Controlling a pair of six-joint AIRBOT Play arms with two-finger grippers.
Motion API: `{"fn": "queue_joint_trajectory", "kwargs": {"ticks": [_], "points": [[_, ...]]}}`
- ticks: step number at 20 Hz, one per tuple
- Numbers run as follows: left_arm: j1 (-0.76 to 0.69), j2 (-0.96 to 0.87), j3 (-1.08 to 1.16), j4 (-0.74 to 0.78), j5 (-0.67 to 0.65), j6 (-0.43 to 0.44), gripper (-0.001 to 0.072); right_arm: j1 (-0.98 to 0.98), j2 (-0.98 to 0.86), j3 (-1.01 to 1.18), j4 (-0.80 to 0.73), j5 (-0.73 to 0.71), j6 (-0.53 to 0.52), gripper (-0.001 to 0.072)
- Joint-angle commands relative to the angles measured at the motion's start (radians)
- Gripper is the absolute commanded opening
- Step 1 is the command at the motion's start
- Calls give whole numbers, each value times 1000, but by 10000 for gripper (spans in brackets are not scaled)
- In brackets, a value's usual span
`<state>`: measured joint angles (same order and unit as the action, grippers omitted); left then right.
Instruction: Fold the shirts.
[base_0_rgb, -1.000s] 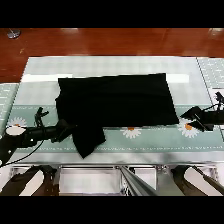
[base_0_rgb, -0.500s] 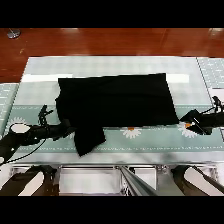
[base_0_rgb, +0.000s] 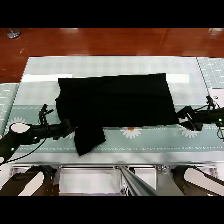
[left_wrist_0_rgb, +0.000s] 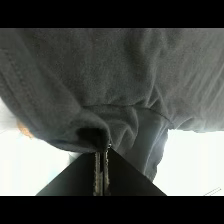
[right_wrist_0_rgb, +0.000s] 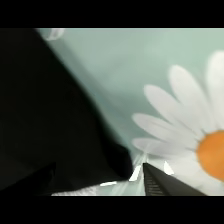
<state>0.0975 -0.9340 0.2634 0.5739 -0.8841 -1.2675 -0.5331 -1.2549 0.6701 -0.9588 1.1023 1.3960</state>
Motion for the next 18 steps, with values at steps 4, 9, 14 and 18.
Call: {"fn": "queue_joint_trajectory", "kwargs": {"ticks": [4, 9, 14, 18], "points": [[0, 0, 3, -6, -39, 2, 22, 134, -22, 14, 28, -121, 63, 330], [219, 10, 96, 254, -390, 85, 22, 129, 56, 15, -110, 71, 11, 44], [363, 158, 108, 240, -515, 84, 22, 128, 349, -40, -254, 175, 105, 44], [363, 271, 114, 325, -617, 16, 22, 128, 542, -97, -255, 266, 145, 44]]}}
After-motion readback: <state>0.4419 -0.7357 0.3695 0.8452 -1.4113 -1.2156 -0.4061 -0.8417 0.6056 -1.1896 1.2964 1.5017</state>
